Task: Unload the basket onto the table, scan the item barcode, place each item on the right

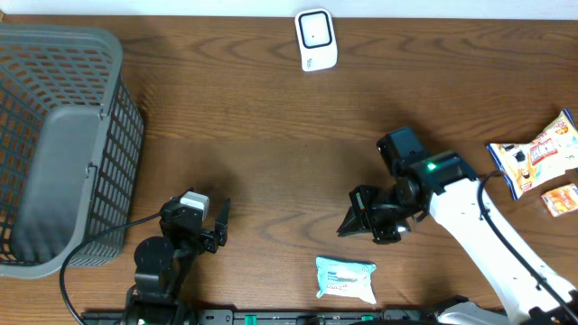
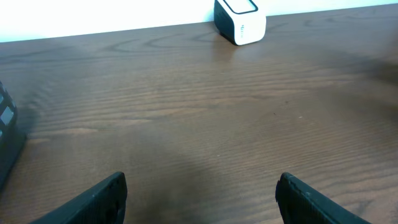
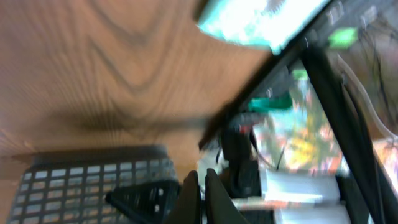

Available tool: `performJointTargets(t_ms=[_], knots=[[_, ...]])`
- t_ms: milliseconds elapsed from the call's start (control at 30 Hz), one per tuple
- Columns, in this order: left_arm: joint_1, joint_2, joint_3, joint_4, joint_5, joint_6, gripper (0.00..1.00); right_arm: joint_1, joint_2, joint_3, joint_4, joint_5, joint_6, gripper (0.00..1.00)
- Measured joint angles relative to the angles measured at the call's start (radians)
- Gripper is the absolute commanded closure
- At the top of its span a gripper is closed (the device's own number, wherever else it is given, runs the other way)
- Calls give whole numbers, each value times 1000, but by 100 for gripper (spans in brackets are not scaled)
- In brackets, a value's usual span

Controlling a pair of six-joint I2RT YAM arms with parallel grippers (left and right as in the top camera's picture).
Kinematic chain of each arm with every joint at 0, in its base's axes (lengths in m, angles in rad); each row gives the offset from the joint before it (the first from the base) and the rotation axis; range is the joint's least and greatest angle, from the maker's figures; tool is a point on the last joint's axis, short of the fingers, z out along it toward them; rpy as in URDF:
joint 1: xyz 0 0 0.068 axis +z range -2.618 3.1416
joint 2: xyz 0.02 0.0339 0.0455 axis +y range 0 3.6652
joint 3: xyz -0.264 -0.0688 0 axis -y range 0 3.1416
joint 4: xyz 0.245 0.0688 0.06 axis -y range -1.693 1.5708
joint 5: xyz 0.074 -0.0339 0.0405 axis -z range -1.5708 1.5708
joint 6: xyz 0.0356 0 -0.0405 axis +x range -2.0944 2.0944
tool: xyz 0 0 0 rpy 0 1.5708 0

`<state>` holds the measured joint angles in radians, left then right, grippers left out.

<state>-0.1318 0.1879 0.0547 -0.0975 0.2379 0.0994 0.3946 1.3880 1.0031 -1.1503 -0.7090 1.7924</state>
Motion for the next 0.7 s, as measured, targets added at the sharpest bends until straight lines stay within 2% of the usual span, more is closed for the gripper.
performJointTargets(t_ms=[67, 200, 233, 367, 467, 567, 700], knots=[[0, 0, 0, 0, 0, 0, 23, -5, 12, 0, 20, 30, -74, 99], [0, 0, 0, 0, 0, 0, 23, -5, 12, 0, 97, 55, -344, 99], [0, 0, 0, 0, 0, 0, 23, -5, 12, 0, 100, 60, -447, 99], [0, 0, 0, 0, 0, 0, 23, -6, 8, 0, 51, 71, -682, 99], [0, 0, 0, 0, 0, 0, 23, -7, -39, 0, 16, 81, -796, 99], [0, 0, 0, 0, 0, 0, 23, -4, -150, 0, 11, 125, -850, 99], [0, 0, 0, 0, 0, 0, 23, 39, -347, 2, -8, 306, -916, 99]])
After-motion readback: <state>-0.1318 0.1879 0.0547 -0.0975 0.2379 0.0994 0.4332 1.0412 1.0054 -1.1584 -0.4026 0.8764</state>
